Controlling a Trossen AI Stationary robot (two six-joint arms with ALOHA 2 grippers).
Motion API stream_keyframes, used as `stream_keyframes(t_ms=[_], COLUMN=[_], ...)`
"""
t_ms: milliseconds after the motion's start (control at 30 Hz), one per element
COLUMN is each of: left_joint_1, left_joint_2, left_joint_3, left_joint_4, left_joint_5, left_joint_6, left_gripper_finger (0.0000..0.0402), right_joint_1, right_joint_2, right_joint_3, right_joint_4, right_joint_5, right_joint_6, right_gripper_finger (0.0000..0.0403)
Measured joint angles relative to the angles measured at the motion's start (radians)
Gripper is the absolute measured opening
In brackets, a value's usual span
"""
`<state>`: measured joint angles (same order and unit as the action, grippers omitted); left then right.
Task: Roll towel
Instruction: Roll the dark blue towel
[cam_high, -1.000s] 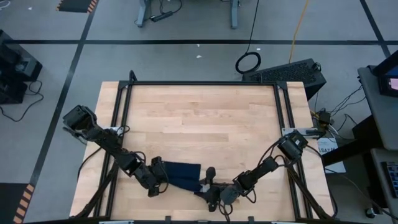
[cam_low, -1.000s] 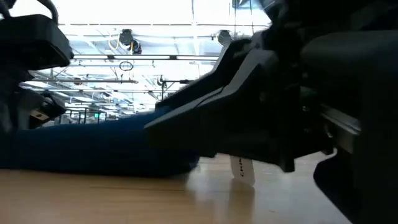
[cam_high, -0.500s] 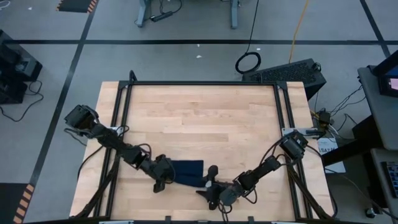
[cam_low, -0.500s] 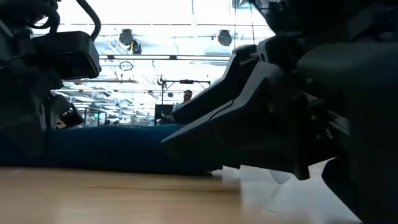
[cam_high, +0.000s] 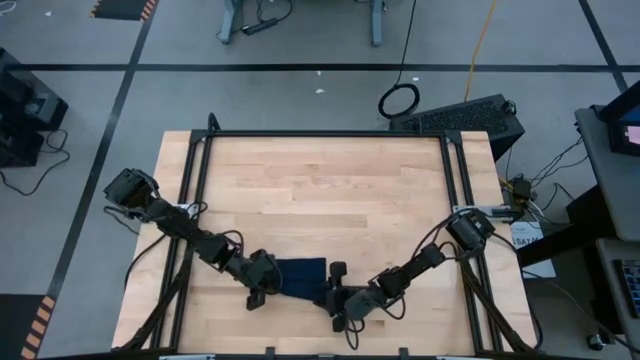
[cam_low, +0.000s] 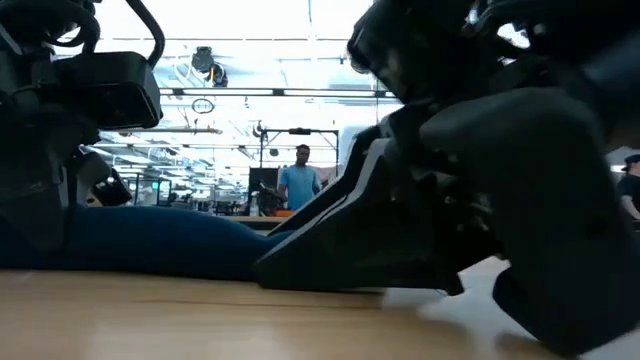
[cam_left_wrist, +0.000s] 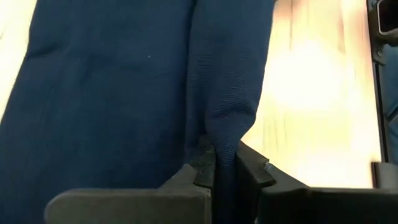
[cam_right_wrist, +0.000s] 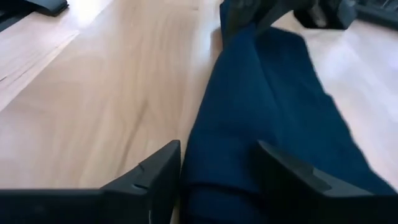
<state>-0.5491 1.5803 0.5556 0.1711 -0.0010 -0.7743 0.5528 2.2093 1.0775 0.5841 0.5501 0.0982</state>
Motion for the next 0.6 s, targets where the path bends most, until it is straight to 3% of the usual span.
stream_keyframes(t_ms=[200, 433, 600], left_joint_1=[0.000, -0.004, -0.006], left_joint_2=[0.000, -0.009, -0.075], left_joint_3=[0.000, 0.002, 0.003], left_joint_4=[0.003, -0.011, -0.143], left_joint_5=[-0.001, 0.075, 0.144], left_joint_6=[0.050, 0.048, 0.002], left_gripper_finger=[0.0064, 0.0154, 0.0214], right_joint_1=[-0.049, -0.079, -0.094], right_joint_2=[-0.001, -0.004, -0.011], right_joint_3=[0.002, 0.004, 0.003], right_joint_4=[-0.009, -0.028, -0.028], right_joint_5=[-0.114, -0.217, -0.342], right_joint_6=[0.117, 0.219, 0.283], right_gripper_finger=[0.0167, 0.0084, 0.0036])
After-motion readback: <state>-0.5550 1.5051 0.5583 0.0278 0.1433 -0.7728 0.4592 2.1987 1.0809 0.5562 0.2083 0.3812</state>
